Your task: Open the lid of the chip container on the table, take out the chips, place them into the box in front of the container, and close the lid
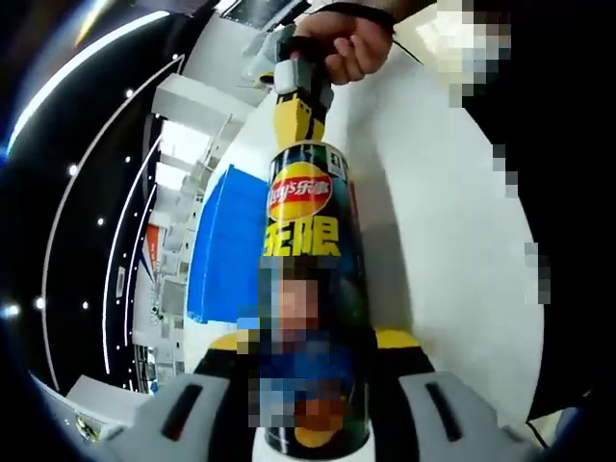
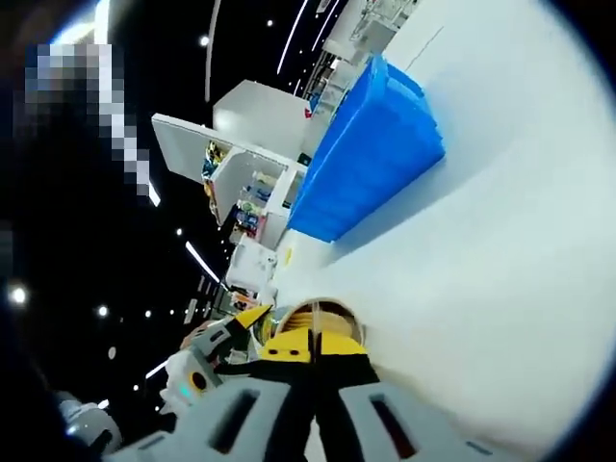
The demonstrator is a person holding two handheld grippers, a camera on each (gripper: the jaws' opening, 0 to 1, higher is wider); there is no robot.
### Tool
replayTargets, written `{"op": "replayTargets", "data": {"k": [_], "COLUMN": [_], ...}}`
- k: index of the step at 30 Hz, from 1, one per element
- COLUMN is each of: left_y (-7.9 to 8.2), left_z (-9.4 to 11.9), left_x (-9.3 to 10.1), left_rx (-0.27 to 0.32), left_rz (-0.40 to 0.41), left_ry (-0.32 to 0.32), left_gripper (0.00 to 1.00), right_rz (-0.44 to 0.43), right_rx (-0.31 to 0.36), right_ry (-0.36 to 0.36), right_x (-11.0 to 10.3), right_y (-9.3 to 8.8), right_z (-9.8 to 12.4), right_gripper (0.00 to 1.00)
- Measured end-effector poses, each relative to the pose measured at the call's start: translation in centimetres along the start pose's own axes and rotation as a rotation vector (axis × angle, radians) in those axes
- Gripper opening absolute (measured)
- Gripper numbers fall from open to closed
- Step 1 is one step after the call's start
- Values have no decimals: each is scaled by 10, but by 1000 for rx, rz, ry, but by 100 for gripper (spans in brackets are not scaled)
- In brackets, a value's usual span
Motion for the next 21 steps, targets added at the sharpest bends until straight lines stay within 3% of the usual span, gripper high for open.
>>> {"op": "replayTargets", "data": {"k": [13, 21], "left_y": [-1, -1], "left_z": [0, 0], "left_x": [-1, 0], "left_rx": [16, 30], "left_rz": [-12, -17], "left_ry": [-3, -10], "left_gripper": [44, 44], "right_rz": [8, 12], "right_rx": [9, 42], "right_ry": [-7, -30], "right_x": [6, 19], "right_y": [5, 19], "right_z": [22, 44], "right_gripper": [0, 0]}}
Point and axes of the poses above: the point that each gripper's makers call its tool centre point, and the gripper's own axes: z roughly backward along the fingers, x roughly to its right, y roughly out of its top, the point moved 2 cm from there along z, roughly backward along the fingers
